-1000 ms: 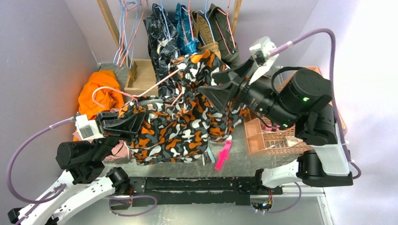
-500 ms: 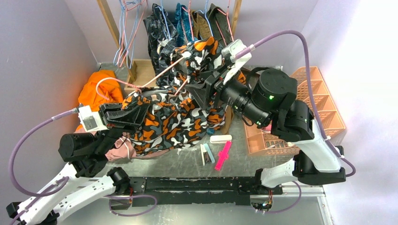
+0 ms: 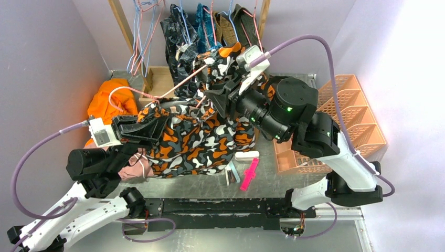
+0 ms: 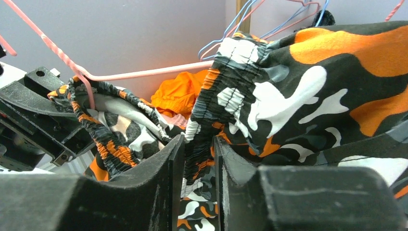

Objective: Place the shorts on the hanger
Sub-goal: Hang the shorts on the hanger.

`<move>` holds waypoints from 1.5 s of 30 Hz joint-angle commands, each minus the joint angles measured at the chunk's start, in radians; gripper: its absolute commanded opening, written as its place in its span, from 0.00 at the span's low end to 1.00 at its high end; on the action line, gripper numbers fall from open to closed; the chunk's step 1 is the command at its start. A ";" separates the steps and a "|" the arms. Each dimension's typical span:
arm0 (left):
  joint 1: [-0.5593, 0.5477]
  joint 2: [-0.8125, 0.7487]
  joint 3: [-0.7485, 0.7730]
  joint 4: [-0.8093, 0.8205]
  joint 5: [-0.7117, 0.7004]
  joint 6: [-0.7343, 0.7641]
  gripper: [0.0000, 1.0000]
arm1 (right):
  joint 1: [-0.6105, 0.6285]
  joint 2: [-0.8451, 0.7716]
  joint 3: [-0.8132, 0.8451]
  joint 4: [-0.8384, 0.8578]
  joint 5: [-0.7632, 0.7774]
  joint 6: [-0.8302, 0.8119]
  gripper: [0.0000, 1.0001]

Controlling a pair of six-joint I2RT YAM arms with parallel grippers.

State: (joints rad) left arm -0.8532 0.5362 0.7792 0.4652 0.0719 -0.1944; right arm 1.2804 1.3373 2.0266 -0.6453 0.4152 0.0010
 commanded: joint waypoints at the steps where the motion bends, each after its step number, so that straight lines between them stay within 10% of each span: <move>1: 0.002 -0.011 0.022 0.063 0.019 -0.008 0.07 | 0.003 0.023 0.023 0.032 -0.008 0.002 0.29; 7: 0.003 -0.017 0.015 0.059 0.032 -0.026 0.07 | 0.003 0.044 0.036 0.023 -0.017 0.004 0.00; 16: 0.002 -0.022 0.001 0.053 0.013 -0.018 0.07 | 0.005 0.048 0.040 0.031 -0.418 0.022 0.00; 20: 0.002 -0.024 0.000 0.042 0.007 -0.013 0.07 | 0.006 0.025 0.011 0.025 -0.314 0.034 0.00; 23: 0.002 -0.035 -0.002 0.031 -0.003 -0.007 0.07 | 0.007 -0.064 -0.100 0.100 -0.241 0.041 0.42; 26: 0.002 -0.043 -0.006 0.023 -0.013 -0.002 0.07 | 0.007 -0.120 -0.150 0.128 -0.160 0.057 0.60; 45: 0.002 -0.010 -0.004 0.000 -0.016 -0.017 0.07 | 0.007 -0.026 -0.086 0.173 0.130 0.105 0.67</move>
State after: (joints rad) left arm -0.8532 0.5335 0.7712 0.4252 0.0708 -0.2062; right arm 1.2850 1.2911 1.9133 -0.4961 0.4458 0.0914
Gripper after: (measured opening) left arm 0.090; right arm 0.694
